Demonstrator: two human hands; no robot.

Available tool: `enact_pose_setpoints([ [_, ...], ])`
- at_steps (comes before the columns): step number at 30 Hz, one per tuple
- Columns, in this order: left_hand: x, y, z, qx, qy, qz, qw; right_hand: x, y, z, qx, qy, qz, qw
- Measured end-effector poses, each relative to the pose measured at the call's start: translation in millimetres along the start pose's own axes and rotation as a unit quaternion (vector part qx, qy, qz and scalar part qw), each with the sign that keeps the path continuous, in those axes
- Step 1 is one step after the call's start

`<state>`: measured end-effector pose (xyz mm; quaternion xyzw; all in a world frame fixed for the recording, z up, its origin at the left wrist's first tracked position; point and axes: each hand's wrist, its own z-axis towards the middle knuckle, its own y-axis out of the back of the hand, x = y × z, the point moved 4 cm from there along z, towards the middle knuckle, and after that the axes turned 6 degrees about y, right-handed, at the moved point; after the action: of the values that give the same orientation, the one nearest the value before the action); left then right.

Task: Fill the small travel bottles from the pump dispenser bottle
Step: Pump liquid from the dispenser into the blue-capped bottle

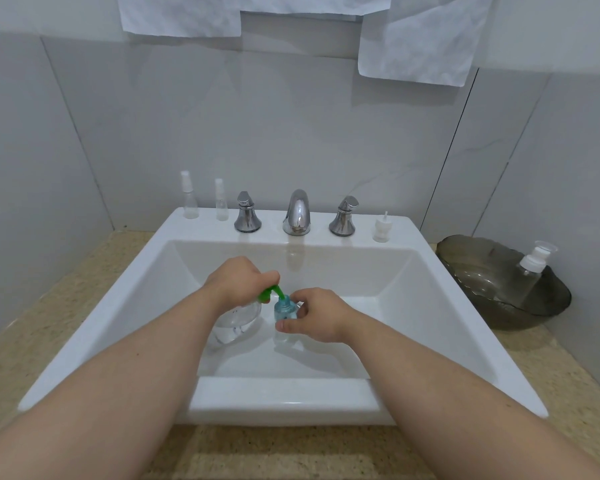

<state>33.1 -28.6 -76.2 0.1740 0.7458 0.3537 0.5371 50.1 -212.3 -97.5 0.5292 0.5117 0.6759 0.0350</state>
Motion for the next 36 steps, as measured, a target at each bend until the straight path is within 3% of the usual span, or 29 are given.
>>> enact_pose_setpoints([
  [36, 3.5, 1.6, 1.5, -0.023, -0.002, 0.000, 1.000, 0.8, 4.7, -1.5, -0.034, -0.004, 0.013, 0.999],
])
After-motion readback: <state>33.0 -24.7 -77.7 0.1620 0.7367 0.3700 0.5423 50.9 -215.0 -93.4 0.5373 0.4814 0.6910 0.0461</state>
